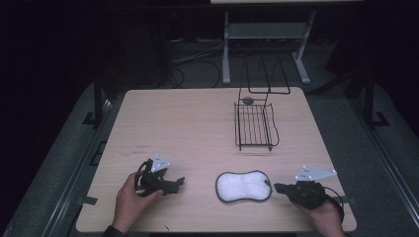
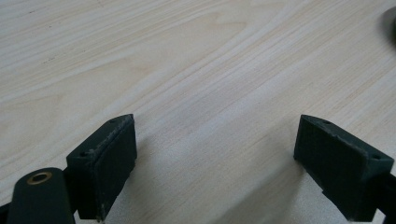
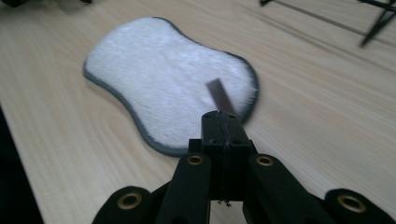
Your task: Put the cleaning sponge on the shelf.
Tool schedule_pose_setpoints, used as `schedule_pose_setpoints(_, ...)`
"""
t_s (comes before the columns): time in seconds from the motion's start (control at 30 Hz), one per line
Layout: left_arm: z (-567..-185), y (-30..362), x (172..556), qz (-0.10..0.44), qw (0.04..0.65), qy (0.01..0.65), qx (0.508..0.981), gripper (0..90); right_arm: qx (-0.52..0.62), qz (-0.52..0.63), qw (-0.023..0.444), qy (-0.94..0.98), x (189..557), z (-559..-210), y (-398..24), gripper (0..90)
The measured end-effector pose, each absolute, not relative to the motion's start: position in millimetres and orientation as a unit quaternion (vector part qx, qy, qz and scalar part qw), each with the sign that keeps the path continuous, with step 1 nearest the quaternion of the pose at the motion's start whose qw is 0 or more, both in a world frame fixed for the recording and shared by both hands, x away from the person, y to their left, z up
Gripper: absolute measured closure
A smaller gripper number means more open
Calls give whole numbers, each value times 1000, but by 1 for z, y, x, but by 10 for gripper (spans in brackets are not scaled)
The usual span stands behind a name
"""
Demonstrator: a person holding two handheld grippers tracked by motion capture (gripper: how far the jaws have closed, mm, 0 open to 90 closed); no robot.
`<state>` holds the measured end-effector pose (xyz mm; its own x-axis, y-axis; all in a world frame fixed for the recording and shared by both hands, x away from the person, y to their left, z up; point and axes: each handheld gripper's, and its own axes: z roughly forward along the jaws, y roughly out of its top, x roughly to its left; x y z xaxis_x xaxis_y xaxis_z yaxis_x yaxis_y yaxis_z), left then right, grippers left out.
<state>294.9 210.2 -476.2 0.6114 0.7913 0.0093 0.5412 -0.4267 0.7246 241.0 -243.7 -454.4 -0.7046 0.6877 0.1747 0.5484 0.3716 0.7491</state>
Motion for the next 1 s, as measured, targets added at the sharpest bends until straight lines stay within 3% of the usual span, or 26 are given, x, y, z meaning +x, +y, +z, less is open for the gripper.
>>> schedule_pose_setpoints(0.4,-476,210,295,178,352,403,826,123,339,408,54,846,239,-458,-213,898)
schedule_pose_setpoints(1.0,-476,210,295,178,351,403,827,123,358,389,88,844,264,-464,-217,897)
